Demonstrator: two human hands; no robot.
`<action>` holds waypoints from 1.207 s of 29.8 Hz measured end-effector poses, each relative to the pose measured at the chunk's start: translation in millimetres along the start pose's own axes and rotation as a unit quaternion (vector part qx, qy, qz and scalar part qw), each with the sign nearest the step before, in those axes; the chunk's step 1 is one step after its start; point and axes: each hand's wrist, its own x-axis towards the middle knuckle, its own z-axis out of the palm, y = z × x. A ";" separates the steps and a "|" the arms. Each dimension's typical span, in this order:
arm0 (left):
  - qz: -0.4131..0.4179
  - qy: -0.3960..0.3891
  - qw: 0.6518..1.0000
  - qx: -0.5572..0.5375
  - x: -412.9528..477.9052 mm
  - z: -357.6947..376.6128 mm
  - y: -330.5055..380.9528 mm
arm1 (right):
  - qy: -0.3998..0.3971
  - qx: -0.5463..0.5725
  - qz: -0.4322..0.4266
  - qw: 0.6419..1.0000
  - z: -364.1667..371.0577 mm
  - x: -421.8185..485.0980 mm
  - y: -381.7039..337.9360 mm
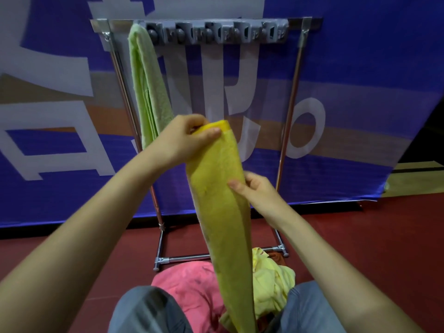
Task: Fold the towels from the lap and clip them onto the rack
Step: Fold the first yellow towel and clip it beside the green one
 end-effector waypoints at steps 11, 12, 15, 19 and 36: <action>-0.108 0.182 0.960 0.181 7.5 -46.8 -62.8 | 0.015 0.002 0.094 0.995 -6.7 -19.6 70.4; -0.148 0.169 0.952 0.209 5.0 -46.2 -76.4 | 0.015 -0.005 0.079 0.997 -6.7 -16.2 64.6; -0.249 0.065 0.930 0.260 -8.1 -32.4 -107.6 | 0.008 -0.023 0.036 0.999 -6.8 -6.4 42.7; -0.285 -0.077 0.928 0.227 -30.5 3.9 -119.8 | -0.031 -0.039 0.011 0.999 -2.8 5.0 15.3; -0.021 -0.094 0.971 -0.220 -21.2 53.0 -24.4 | -0.086 -0.029 0.044 0.995 -11.7 4.2 -28.7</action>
